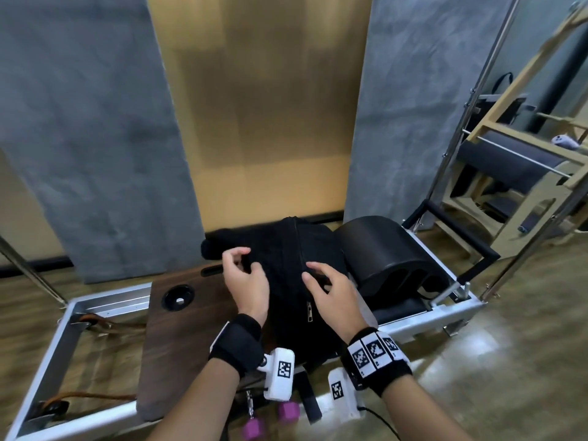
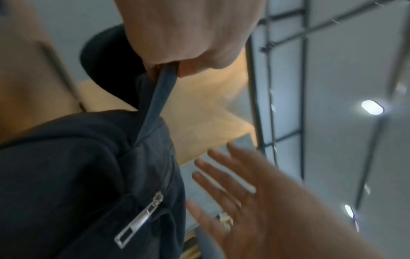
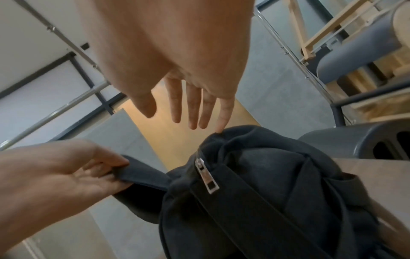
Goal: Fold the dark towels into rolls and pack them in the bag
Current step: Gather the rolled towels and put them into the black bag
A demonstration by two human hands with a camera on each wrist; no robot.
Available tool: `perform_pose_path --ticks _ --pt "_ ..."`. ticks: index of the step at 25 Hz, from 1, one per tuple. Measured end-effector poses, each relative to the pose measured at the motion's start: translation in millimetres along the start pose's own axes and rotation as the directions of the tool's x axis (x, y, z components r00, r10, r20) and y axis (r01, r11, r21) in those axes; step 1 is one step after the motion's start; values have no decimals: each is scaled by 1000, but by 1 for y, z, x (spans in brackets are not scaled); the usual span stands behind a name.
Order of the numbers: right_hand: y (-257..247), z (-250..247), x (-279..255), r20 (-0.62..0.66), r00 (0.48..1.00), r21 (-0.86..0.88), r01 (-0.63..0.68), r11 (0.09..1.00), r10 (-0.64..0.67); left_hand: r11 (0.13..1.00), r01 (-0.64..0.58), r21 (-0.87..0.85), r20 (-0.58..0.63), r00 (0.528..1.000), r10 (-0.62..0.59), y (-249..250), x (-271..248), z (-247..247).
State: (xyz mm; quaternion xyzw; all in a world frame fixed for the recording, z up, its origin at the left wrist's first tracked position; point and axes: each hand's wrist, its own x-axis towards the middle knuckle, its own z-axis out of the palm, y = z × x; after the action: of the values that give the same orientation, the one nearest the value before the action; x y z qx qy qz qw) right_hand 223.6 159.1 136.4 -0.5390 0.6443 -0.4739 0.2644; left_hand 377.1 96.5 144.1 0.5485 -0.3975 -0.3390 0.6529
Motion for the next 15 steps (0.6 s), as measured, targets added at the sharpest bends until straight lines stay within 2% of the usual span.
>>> perform_pose_path --ticks 1,2,3,4,6,7,8,9,11,13,14,15 --pt "-6 -2 7 30 999 142 -40 989 36 984 -171 43 87 982 167 11 -5 12" --pt "-10 -6 15 52 997 287 -75 955 62 944 -323 64 199 931 305 19 -11 24" --pt "-11 -11 23 58 995 416 -98 904 82 898 -435 58 338 855 393 24 -19 37" --pt "-9 -17 31 45 994 515 -107 850 98 862 -505 40 496 759 422 25 -29 48" --pt "1 -30 42 -22 988 579 -113 808 154 839 -544 9 762 547 347 15 -43 60" --pt "11 -37 45 -59 977 550 -139 823 204 846 -533 -2 826 476 301 6 -47 63" --pt "22 -43 44 -83 960 498 -192 846 266 866 -501 -12 850 450 272 -2 -49 63" --pt "32 -48 42 -102 937 436 -258 862 333 890 -456 -4 843 478 248 -8 -47 62" --pt "51 -52 38 -160 890 356 -352 866 427 911 -408 56 761 608 225 -18 -40 58" --pt "65 -55 37 -244 854 245 -405 881 460 838 -499 222 658 711 248 -28 -31 55" --pt "69 -54 37 -270 856 133 -420 898 441 778 -533 333 638 735 231 -34 -28 52" --pt "72 -52 38 -283 878 -33 -411 911 386 737 -519 433 641 752 153 -39 -24 50"
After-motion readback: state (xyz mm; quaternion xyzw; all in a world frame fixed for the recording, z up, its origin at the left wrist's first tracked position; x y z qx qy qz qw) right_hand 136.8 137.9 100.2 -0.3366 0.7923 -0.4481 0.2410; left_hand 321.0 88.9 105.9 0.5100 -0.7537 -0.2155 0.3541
